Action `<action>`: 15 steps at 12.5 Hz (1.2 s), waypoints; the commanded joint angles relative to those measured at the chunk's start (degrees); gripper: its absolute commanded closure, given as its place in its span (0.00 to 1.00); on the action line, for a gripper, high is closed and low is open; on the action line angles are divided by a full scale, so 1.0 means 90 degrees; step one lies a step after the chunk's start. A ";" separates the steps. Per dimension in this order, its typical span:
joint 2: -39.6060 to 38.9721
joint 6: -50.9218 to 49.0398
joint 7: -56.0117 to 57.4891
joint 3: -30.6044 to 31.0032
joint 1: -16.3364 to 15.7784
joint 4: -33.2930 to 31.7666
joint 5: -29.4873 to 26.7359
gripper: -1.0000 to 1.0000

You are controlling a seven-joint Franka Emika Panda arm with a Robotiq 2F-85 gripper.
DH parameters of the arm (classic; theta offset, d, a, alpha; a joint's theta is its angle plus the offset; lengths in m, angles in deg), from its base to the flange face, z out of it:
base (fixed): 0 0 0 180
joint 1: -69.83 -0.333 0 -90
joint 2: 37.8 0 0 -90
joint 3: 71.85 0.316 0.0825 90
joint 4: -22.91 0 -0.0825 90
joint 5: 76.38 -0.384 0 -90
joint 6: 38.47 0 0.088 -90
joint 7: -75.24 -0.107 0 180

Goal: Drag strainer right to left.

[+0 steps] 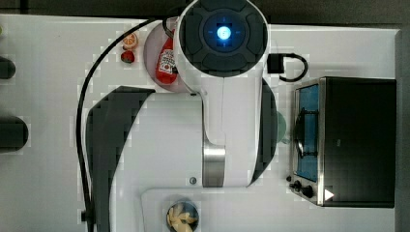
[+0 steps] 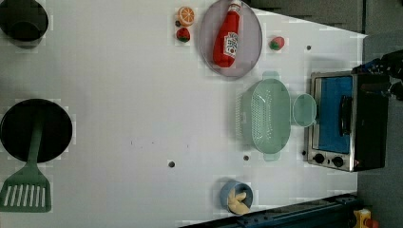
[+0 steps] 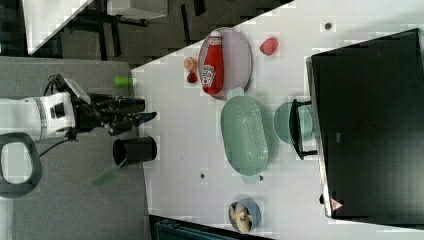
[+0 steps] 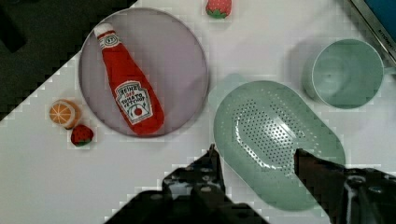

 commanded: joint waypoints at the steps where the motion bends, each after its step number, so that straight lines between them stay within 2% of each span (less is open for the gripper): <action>1: 0.2716 -0.1421 -0.1151 -0.0279 0.0163 -0.1527 0.0150 0.21; 3: 0.2709 -0.1416 -0.1151 -0.0280 0.0164 -0.1564 0.0150 0.00; 5: 0.2608 -0.1203 -0.1157 -0.0275 0.0162 -0.1767 0.0150 0.00; 7: 0.2342 -0.0539 -0.1202 -0.0266 0.0160 -0.2185 0.0150 0.00; 11: 0.1460 0.1494 -0.1531 -0.0265 0.0159 -0.3376 0.0150 0.00; 15: 0.0270 0.3757 -0.2887 -0.0206 0.0145 -0.4311 0.0149 0.00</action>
